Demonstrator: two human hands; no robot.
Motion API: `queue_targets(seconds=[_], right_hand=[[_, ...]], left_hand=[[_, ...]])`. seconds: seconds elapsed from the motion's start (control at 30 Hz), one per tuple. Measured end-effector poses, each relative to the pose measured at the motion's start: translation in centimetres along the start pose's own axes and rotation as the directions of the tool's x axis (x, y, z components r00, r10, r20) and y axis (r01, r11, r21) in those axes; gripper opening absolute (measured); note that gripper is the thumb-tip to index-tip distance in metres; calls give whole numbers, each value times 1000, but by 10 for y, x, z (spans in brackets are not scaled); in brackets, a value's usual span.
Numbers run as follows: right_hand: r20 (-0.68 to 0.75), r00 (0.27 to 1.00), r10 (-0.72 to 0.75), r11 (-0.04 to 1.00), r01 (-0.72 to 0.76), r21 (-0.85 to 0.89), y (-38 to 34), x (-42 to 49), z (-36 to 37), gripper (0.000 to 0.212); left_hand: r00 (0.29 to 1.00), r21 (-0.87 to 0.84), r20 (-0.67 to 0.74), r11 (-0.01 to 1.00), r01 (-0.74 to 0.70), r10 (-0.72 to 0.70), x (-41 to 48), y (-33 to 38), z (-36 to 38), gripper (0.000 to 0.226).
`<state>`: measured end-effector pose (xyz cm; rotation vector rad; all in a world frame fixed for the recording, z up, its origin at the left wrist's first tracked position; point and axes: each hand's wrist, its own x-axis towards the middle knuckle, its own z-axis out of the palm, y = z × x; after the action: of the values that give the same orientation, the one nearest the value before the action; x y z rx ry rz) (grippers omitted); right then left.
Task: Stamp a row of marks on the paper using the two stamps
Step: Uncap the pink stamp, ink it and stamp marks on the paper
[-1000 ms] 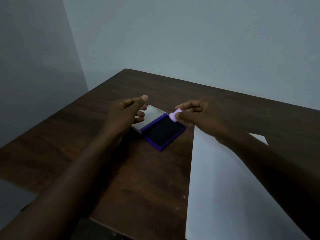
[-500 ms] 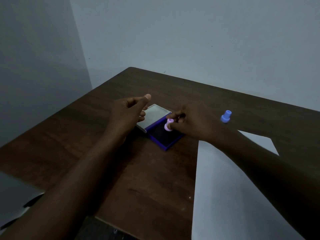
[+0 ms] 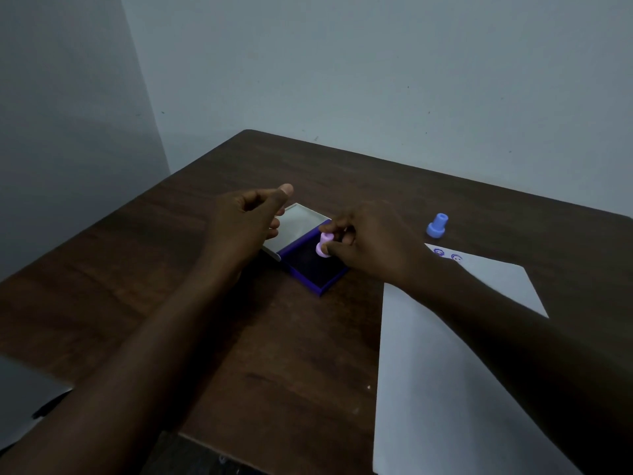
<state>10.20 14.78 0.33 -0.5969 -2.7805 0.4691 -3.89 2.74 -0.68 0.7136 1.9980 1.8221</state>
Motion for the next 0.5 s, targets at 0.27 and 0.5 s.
queue_targets(seconds=[0.27, 0.5], right_hand=[[-22, 1000, 16, 999, -15, 28, 1, -1, 4, 25], [5, 997, 74, 997, -74, 5, -7, -1, -2, 25]], left_hand=[[1000, 4, -9, 1000, -1, 1, 0, 0, 0, 31], [999, 44, 32, 999, -2, 0, -3, 2, 0, 29]])
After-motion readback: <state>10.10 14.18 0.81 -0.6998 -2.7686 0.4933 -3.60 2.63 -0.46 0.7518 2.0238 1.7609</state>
